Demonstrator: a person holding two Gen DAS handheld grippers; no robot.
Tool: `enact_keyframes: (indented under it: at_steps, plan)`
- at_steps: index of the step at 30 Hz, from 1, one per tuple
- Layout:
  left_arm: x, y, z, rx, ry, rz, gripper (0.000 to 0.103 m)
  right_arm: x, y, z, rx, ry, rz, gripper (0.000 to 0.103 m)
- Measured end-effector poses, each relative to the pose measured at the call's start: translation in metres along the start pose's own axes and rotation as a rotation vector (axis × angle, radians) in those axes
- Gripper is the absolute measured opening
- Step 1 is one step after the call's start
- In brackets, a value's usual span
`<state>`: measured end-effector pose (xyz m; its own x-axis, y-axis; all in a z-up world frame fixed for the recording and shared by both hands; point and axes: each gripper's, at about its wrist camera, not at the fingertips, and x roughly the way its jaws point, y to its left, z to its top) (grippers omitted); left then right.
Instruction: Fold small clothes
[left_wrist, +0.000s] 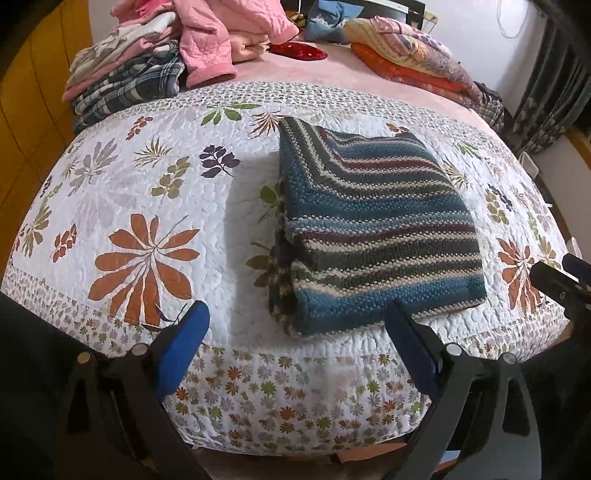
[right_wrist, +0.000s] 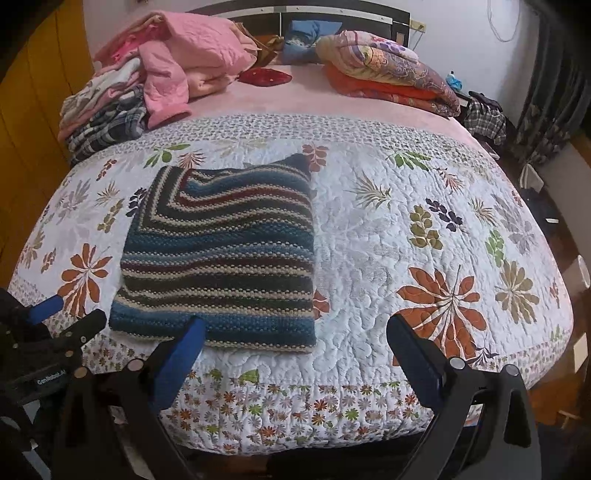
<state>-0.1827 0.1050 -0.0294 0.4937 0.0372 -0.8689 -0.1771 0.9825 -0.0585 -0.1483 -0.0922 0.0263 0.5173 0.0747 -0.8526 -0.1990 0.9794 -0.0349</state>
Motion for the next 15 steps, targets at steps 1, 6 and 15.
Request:
enact_keyframes:
  at_steps: [1, 6, 15]
  plan:
    - [0.0, -0.0007, 0.0003, 0.0, -0.001, 0.0, 0.095, 0.0007, 0.0, 0.0003, -0.001, 0.003, -0.001, 0.099]
    - [0.0017, -0.0024, 0.002, 0.0, -0.001, -0.004, 0.095, 0.0042, 0.0003, -0.0002, 0.0, 0.021, 0.002, 0.099]
    - [0.0028, -0.0004, 0.0036, -0.015, 0.0, -0.016, 0.095, 0.0086, -0.0012, 0.0002, -0.004, 0.031, 0.001, 0.099]
